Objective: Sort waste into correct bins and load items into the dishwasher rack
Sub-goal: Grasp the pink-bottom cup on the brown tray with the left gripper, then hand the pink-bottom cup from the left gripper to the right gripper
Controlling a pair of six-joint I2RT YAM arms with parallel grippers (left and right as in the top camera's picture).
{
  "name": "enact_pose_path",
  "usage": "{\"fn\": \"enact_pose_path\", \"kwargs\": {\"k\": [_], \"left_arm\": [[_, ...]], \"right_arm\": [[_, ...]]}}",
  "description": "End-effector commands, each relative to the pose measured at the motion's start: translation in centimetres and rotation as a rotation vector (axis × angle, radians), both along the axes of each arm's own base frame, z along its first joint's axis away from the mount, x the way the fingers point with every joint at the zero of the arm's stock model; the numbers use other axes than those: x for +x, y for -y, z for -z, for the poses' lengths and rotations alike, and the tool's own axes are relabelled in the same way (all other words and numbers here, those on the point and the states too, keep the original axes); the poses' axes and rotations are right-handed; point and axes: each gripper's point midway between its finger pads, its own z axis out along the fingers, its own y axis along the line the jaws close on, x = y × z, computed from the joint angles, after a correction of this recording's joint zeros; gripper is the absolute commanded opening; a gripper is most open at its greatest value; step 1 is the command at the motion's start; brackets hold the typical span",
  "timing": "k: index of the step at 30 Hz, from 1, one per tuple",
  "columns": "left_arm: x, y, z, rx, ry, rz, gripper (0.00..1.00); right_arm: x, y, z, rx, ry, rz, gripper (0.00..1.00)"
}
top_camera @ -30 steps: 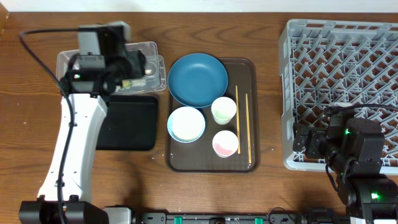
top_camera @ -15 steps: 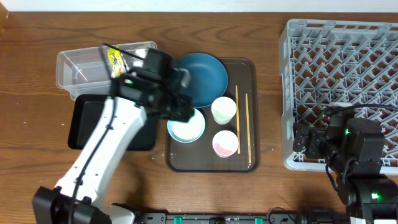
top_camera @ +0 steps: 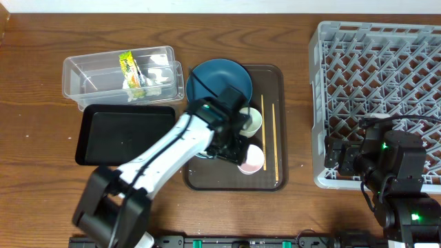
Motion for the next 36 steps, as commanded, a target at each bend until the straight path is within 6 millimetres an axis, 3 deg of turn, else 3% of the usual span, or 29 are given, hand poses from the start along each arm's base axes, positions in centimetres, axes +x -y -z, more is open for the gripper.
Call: {"fn": "enact_pose_path", "kwargs": {"k": [1,8,13,18,22,24,26,31,36], "left_arm": [[-1.0,0.3,2.0,0.041,-0.058,0.008,0.53],[-0.5,0.3,2.3,0.039,-0.052,0.0,0.06],[-0.1,0.2,0.1,0.009,-0.014,-0.019,0.07],[1.5,-0.4,-4.4,-0.084,0.109,-0.062,0.06],[4.0,-2.3,-7.8,-0.158,0.183,-0.23,0.06],[5.5,-2.8,-9.2,-0.234,0.189,-0.314,0.06],[6.6,-1.6,-11.5,-0.421,0.162,-0.305,0.06],[7.0,1.3,-16.7,-0.845,0.07,-0.135,0.06],[6.4,2.2,-17.0,-0.955,-0.028,-0.064,0.06]], "right_arm": [[0.1,-0.3,-0.8,0.008,0.017,-0.01,0.99],[0.0,-0.3,-0.7,0.008,0.015,-0.009,0.99],[0.0,0.7,-0.5,-0.03,0.008,0.032,0.99],[-0.4,3.6,-0.3,-0.09,-0.007,0.21,0.99],[-0.2,3.6,-0.3,-0.064,-0.004,0.231,0.99],[0.2,2.5,-0.3,-0.021,-0.003,0.186,0.99],[0.7,0.4,-0.3,0.053,-0.004,0.087,0.99],[0.8,-7.7,-1.9,0.242,0.046,-0.409,0.99],[-1.2,-13.0,-4.5,0.425,0.142,-0.829,0.99]]}}
